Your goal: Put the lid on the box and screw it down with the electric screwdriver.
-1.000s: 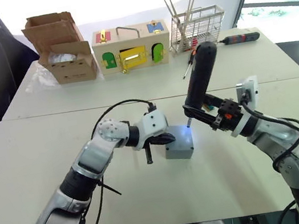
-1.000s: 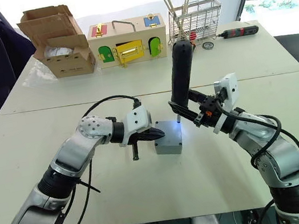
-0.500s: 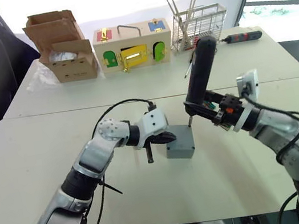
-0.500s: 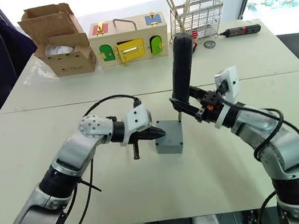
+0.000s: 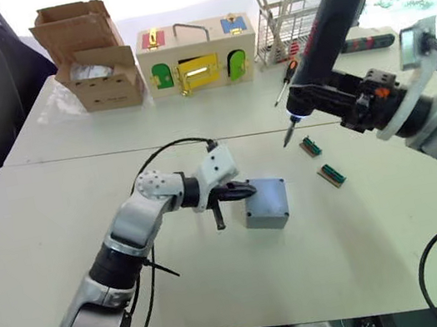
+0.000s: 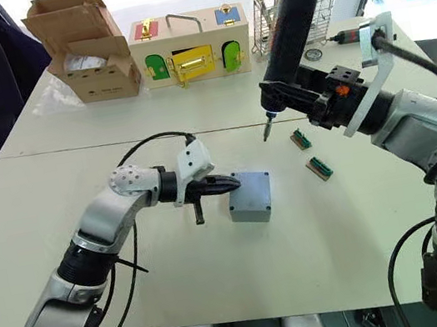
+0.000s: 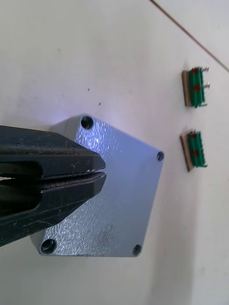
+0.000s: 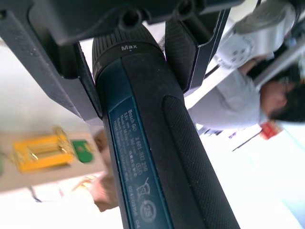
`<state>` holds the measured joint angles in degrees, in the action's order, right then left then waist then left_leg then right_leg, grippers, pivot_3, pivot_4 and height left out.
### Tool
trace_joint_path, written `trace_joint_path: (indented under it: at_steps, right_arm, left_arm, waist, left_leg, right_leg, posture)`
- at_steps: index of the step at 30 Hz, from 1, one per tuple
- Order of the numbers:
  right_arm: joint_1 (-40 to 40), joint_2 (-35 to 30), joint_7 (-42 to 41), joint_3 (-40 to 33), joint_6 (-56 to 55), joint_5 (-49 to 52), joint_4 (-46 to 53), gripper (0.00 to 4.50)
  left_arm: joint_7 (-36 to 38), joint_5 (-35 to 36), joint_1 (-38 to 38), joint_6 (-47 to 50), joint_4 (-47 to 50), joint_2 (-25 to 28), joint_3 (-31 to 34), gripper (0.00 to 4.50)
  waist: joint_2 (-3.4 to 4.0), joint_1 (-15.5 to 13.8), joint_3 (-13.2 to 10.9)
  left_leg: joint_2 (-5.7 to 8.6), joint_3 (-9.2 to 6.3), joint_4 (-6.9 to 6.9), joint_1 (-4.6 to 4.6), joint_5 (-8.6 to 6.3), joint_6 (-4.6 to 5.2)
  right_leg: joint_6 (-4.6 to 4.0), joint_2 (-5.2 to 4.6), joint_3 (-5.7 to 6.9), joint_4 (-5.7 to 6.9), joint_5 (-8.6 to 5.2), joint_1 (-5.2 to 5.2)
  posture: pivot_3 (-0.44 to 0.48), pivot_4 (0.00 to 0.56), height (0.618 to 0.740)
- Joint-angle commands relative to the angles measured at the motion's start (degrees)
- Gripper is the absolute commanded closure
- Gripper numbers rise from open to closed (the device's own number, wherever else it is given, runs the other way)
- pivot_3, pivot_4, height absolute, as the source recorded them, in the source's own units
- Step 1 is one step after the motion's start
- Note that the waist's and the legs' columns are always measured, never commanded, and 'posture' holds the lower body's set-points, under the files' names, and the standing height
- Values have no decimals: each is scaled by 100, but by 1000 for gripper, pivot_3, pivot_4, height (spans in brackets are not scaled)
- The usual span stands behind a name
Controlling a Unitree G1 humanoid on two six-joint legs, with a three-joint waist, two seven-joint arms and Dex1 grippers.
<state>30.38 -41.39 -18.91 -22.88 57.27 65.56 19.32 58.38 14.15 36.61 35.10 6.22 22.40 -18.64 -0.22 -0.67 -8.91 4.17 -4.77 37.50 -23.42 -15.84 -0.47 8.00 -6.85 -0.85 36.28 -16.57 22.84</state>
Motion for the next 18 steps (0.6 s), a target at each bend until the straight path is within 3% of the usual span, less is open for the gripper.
trace_joint_path:
  at_steps: [1, 5, 8, 13, 18]
  right_arm:
    - [547, -674, 421, -624, 359, 244, -636, 2726]
    - [571, -2031, 204, -159, 313, -1274, -1849, 2726]
    - [695, -2609, 285, -29, 1193, -1533, -2739, 2726]
    - [104, -3626, -1174, 684, 2715, -1336, -2966, 2726]
    - [305, -3640, -1809, 1515, 3090, -1621, -3226, 2726]
  left_arm:
    - [28, 486, 39, 240, 611, 29, 360, 4500]
    - [42, 632, -91, 355, 1138, 165, 228, 4500]
    - [-74, 561, -156, 337, 1386, 220, 53, 4500]
    - [-271, 570, -291, 405, 1893, 171, -206, 4500]
    - [-552, 576, -437, 409, 2001, -80, -418, 4500]
  waist:
    - [10, -19, -39]
    - [14, -27, -53]
    - [11, -3, -56]
    - [62, 47, -82]
    - [74, 138, -91]
  left_leg:
    - [3, 1, 2, -3, 11, -18]
    - [11, 3, 1, -23, 11, -16]
    - [10, 14, -15, -23, 9, -13]
    - [-5, 36, -23, -22, 10, -12]
    - [-5, 50, -2, -12, 5, 26]
  right_leg:
    - [0, -2, 1, 0, 1, 3]
    - [2, -7, 4, -6, 0, 16]
    - [2, -7, 2, -17, 0, 19]
    - [3, -2, -6, -7, 0, 35]
    - [3, 0, -22, 21, 4, 33]
  posture:
    - [0, 150, 730]
    - [0, 150, 730]
    - [0, 150, 730]
    - [0, 150, 730]
    - [0, 150, 730]
